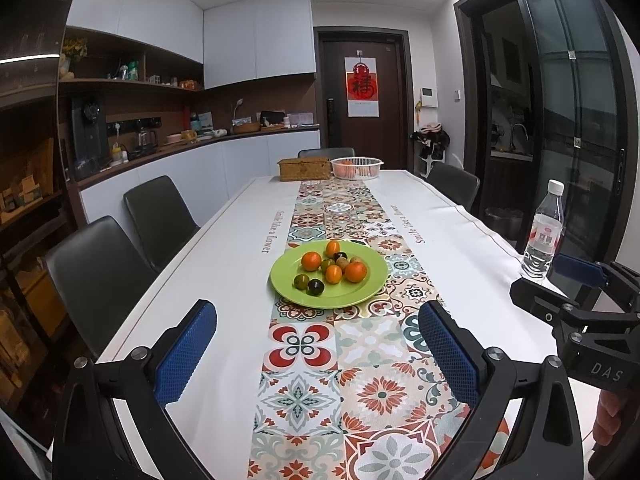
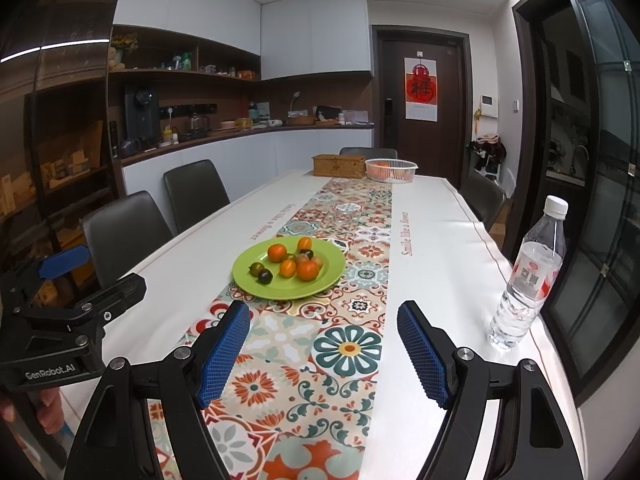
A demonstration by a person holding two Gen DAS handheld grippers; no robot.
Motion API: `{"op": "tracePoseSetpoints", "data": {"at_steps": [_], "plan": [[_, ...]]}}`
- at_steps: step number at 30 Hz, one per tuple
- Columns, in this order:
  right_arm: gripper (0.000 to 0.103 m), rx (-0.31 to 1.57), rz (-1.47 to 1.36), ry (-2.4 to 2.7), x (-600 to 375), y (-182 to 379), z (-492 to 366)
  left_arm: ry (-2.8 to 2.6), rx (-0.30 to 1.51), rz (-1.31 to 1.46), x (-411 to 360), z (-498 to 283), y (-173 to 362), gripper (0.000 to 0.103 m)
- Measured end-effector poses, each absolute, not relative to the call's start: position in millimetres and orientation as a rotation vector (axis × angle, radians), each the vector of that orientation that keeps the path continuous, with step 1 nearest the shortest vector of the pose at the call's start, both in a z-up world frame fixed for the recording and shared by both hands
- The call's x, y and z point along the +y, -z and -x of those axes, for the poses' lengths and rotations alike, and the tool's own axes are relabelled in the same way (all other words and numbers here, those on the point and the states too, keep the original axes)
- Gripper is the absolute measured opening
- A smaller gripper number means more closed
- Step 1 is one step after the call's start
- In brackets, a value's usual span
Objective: Organize fruits
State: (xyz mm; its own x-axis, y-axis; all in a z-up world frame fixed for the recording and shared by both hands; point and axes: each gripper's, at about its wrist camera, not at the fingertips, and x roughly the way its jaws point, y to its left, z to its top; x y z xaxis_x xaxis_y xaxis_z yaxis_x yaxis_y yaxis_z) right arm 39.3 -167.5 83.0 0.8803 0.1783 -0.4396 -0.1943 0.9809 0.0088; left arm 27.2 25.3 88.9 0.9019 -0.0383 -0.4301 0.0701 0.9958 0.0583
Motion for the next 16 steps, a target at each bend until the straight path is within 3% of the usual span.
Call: {"op": "tracePoseSetpoints", "data": {"at_steps": [16], "plan": [[0.077, 0.46, 0.029, -0.191, -166.0, -78.5, -36.1, 0.058, 0.448, -0.069, 22.7, -25.2, -85.4, 0.103]]}}
